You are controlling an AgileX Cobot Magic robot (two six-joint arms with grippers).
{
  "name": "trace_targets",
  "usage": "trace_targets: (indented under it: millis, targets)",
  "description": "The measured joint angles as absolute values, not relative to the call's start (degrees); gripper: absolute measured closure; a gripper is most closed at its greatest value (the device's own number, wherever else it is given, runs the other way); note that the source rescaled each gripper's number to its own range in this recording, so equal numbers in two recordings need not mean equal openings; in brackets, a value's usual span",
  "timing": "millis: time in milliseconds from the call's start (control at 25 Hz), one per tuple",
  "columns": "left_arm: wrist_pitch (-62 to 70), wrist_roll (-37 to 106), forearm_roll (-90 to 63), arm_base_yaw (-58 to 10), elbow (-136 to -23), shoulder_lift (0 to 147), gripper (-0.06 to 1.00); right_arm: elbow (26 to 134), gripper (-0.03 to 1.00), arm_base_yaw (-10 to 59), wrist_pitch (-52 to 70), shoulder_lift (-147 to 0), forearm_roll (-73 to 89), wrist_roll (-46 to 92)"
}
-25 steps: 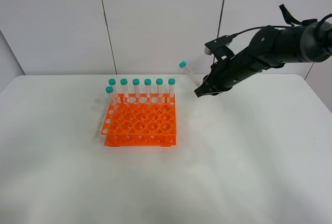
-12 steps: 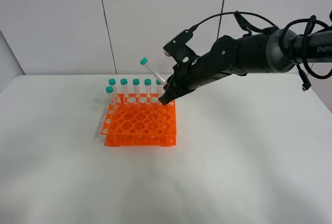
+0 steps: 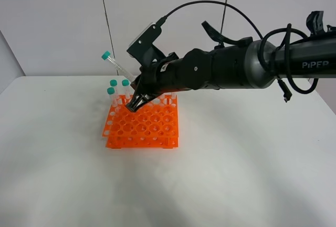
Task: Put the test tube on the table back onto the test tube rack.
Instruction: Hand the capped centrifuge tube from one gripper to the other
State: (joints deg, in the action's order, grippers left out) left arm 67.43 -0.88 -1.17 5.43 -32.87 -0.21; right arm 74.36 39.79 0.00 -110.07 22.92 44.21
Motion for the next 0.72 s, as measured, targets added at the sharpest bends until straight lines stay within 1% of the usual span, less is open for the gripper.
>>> trace_targets:
  millis: [120,280,560,720]
  targets:
    - [67.43,-0.88,-1.17,5.43,-32.87,-0.21,-0.06,74.36,0.97,42.47,-4.89,-109.94,24.48,44.21]
    - [67.43,-0.88,-1.17,5.43,-32.87,-0.21,-0.06,74.36,0.97,45.75,-6.82,-109.42,24.75,43.11]
    - [67.43,-0.88,-1.17,5.43,-32.87,-0.21,-0.06,74.36,0.97,47.08,-7.36,-109.26,22.91,29.37]
    - [67.43,-0.88,-1.17,5.43,-32.87,-0.21,-0.06,74.36,0.97,49.39,-13.79,-109.26,15.42,25.47]
